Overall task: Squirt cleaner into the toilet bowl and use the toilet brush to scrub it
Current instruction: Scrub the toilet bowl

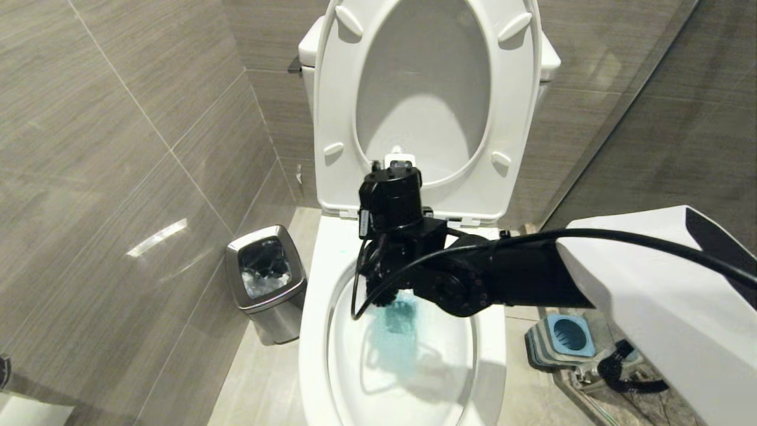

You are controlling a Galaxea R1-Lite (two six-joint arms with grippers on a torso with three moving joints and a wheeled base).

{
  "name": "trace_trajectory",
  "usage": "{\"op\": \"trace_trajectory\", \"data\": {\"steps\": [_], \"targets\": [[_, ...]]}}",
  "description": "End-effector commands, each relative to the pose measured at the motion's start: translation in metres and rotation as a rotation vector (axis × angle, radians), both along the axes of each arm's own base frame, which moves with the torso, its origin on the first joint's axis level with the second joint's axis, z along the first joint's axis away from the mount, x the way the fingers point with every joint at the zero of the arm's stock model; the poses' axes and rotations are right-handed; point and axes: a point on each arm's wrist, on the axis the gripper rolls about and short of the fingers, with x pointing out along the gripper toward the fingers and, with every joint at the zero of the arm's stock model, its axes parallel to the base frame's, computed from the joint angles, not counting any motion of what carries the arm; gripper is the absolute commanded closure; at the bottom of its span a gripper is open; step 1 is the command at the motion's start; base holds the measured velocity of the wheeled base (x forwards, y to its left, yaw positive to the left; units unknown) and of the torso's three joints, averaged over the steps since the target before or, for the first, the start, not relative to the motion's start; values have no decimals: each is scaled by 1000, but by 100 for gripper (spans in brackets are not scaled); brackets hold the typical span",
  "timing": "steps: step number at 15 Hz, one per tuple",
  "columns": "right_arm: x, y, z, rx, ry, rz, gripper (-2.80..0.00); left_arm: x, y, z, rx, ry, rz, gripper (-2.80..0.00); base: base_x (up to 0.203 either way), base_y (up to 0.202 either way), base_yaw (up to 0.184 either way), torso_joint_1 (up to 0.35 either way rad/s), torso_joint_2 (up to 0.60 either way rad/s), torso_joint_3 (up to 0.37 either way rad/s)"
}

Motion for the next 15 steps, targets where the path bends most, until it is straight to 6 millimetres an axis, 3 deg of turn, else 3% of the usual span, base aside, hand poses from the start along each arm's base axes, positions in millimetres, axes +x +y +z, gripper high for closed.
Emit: {"op": "trace_trajectory", "data": {"steps": [1,3,7,9,13,15], "targets": [[-21,29,-13,-12,14,67,0,0,0,0,0,0,0,0,0,0,0,0,0,0],[-39,39,-16,-20,27,107,0,0,0,0,0,0,-1,0,0,0,0,0,0,0],[-69,27,-19,-66,82,141,0,0,0,0,0,0,0,0,0,0,0,0,0,0],[-91,10,-22,-110,128,155,0,0,0,0,0,0,-1,0,0,0,0,0,0,0],[-133,-43,-22,-174,202,155,0,0,0,0,0,0,1,0,0,0,0,0,0,0],[-142,-70,-22,-193,223,131,0,0,0,0,0,0,-1,0,0,0,0,0,0,0]]}}
